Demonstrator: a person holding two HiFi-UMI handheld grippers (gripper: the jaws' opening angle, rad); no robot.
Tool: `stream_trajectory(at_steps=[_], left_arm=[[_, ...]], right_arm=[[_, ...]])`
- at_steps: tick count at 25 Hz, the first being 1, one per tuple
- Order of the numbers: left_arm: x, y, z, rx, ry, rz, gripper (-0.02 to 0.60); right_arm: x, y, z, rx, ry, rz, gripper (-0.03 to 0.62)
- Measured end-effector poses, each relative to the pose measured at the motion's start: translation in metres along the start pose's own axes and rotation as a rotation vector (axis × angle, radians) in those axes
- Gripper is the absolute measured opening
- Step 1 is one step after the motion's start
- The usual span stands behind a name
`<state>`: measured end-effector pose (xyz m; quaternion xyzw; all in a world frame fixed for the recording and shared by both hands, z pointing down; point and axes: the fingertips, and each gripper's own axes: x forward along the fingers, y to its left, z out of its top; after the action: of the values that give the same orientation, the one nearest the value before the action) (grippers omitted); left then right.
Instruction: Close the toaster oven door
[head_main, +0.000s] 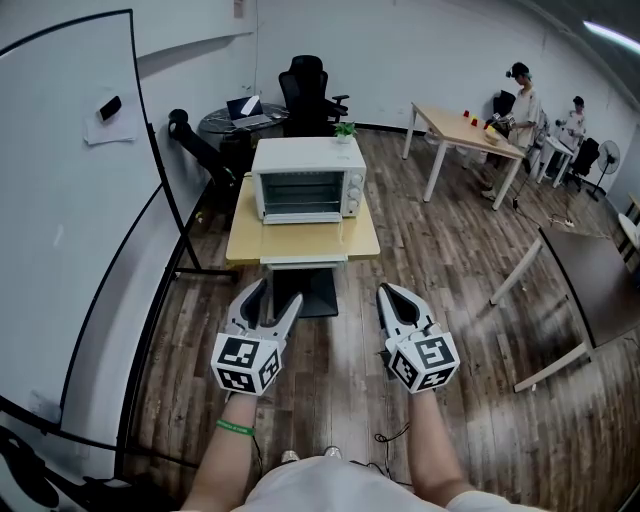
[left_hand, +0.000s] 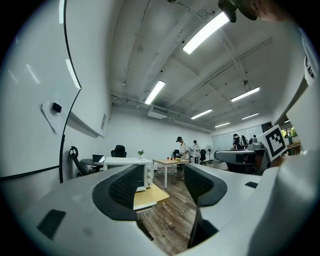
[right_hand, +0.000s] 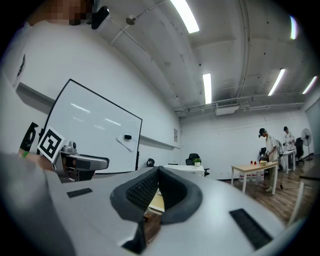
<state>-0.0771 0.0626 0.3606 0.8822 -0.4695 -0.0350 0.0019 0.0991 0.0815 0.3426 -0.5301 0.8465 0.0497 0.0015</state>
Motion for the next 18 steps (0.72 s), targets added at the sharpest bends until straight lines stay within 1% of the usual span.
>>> stream_trajectory(at_steps=[3,6,18], left_arm=[[0.0,0.0,-0.003,0.011,0.005,0.006,0.301],[0.002,0.0,-0.004,0.019,0.014,0.014,0.322],[0.021,-0.008,-0.009,0.041,0.029,0.036,0.327]], right_arm=[[-0.001,0.0,-0.001,0.002,0.001,0.0,0.0],[-0.001,-0.002,-0.002,0.006,0.003,0.001,0.0],[0.003,-0.021,-0.006,0.016,-0.003,0.009,0.0]])
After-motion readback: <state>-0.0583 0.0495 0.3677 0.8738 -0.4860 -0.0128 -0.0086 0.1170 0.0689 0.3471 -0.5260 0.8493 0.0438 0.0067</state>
